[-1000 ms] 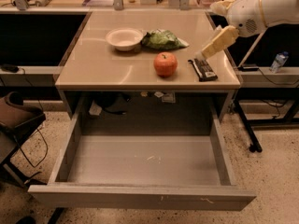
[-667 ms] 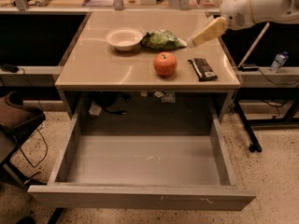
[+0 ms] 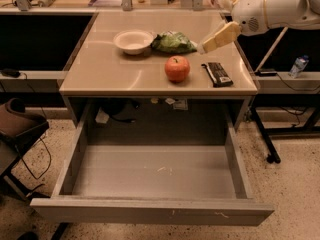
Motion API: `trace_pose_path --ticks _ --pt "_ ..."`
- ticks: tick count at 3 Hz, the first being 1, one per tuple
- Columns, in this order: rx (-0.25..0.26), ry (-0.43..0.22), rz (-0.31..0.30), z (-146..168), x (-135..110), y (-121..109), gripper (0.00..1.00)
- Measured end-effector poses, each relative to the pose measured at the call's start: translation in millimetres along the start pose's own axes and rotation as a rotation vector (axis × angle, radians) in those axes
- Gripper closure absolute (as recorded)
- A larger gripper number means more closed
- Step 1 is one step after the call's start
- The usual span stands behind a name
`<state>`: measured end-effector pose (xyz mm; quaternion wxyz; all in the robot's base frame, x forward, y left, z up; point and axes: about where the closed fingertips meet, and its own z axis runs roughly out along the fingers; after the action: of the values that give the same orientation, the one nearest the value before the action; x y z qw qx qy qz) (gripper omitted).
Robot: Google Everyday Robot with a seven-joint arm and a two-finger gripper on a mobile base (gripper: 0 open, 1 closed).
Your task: Place apple into top drawer
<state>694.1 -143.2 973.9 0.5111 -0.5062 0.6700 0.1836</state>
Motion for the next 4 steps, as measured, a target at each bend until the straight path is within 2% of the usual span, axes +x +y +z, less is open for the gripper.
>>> trace_pose_path --ticks 1,2,3,4 --pt "-0.081 -0.06 0.048 22 -2 28 0.0" --pt "-0.175 -0.141 0.093 58 -17 49 0.0" --pt "-0.175 -0.141 0.093 59 -17 49 0.0" --pt "-0.176 -0.087 0.182 71 24 48 0.0"
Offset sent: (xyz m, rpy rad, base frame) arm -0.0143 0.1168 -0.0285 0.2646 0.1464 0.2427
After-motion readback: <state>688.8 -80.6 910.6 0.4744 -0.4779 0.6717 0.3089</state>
